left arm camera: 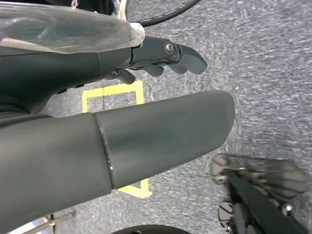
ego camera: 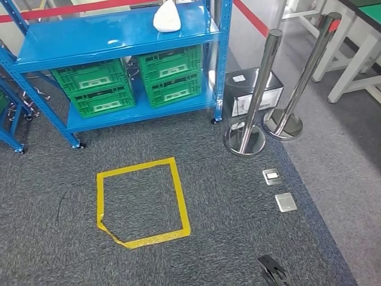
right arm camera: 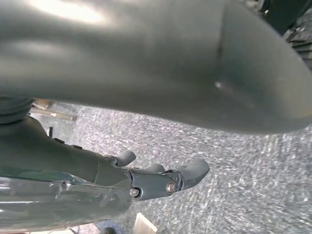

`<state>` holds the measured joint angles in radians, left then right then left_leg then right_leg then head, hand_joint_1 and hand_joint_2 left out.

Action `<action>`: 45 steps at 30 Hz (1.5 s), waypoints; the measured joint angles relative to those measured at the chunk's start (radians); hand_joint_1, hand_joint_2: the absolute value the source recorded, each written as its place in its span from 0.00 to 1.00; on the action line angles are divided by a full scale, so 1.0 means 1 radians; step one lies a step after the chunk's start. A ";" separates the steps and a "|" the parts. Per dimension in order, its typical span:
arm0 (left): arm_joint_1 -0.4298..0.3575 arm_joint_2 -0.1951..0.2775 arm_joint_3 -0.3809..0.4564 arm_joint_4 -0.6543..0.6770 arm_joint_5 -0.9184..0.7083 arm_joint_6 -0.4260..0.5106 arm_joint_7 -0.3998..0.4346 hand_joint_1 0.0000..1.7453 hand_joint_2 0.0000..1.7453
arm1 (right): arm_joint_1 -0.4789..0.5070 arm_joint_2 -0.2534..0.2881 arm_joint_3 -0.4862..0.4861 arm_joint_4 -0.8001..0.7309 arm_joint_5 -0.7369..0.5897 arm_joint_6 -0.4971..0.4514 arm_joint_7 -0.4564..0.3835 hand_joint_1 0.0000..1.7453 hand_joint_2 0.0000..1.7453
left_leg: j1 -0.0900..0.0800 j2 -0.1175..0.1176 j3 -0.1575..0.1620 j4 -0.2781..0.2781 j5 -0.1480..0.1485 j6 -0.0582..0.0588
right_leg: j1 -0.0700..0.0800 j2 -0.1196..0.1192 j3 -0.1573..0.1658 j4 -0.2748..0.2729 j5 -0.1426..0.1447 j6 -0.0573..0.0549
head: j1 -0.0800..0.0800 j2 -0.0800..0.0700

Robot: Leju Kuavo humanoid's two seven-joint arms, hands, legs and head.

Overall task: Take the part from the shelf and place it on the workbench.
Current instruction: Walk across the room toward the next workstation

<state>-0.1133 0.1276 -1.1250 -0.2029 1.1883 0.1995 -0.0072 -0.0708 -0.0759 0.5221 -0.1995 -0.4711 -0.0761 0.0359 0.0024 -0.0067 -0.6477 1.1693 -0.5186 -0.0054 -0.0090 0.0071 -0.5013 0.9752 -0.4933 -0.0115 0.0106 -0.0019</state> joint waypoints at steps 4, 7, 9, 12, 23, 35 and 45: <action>-0.005 0.003 0.000 0.000 0.000 0.000 0.000 0.00 0.00 | -0.003 0.000 0.007 -0.001 -0.002 0.001 0.000 0.00 0.00 | -0.016 0.001 0.078 -0.206 0.081 0.024 | 0.001 0.000 0.020 -0.006 -0.024 0.014 | -0.003 0.000; -0.005 0.003 0.000 0.000 0.000 0.000 0.000 0.00 0.00 | -0.004 0.000 0.009 -0.001 -0.012 0.002 -0.001 0.00 0.00 | -0.015 -0.001 0.103 -0.230 0.070 0.038 | -0.001 -0.002 0.037 0.007 -0.027 0.031 | 0.000 0.000; -0.002 0.003 0.000 0.000 0.002 0.000 0.000 0.00 0.00 | -0.004 0.000 0.010 -0.001 -0.019 0.002 -0.003 0.00 0.00 | -0.012 -0.002 0.125 -0.236 0.065 0.046 | -0.002 -0.003 0.008 0.075 -0.063 0.038 | 0.007 0.000; -0.002 0.003 0.000 0.000 0.004 0.000 0.000 0.00 0.00 | -0.003 0.000 0.011 -0.001 -0.019 0.002 -0.004 0.00 0.00 | -0.013 -0.002 0.148 -0.235 0.047 0.050 | -0.003 -0.003 -0.103 0.260 -0.132 0.047 | 0.015 0.000; -0.003 -0.002 0.000 0.001 0.006 0.002 0.003 0.00 0.00 | 0.005 -0.003 0.013 0.001 -0.020 0.002 -0.016 0.00 0.00 | -0.006 -0.002 0.219 -0.196 -0.023 0.007 | -0.002 -0.002 -0.046 0.010 0.030 0.009 | 0.021 0.000; 0.001 -0.002 0.001 0.001 0.008 0.005 0.003 0.00 0.00 | 0.001 -0.003 0.016 0.000 -0.032 0.002 -0.020 0.00 0.00 | -0.012 0.003 0.043 -0.185 0.072 0.014 | -0.002 0.005 0.090 -0.025 -0.071 0.017 | -0.008 0.000; -0.001 -0.002 0.001 0.001 0.000 0.019 0.003 0.00 0.00 | 0.002 -0.003 0.016 0.000 -0.045 0.000 -0.010 0.00 0.00 | -0.024 -0.001 0.094 -0.207 0.078 0.056 | 0.004 0.001 -0.068 0.238 -0.162 0.025 | 0.021 0.000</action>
<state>-0.1139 0.1258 -1.1242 -0.2022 1.1884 0.2188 -0.0047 -0.0689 -0.0788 0.5386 -0.1993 -0.5157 -0.0757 0.0261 -0.0219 -0.0079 -0.5541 0.9621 -0.4409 0.0506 -0.0050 0.0083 -0.5696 1.2127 -0.6551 0.0136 0.0314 -0.0019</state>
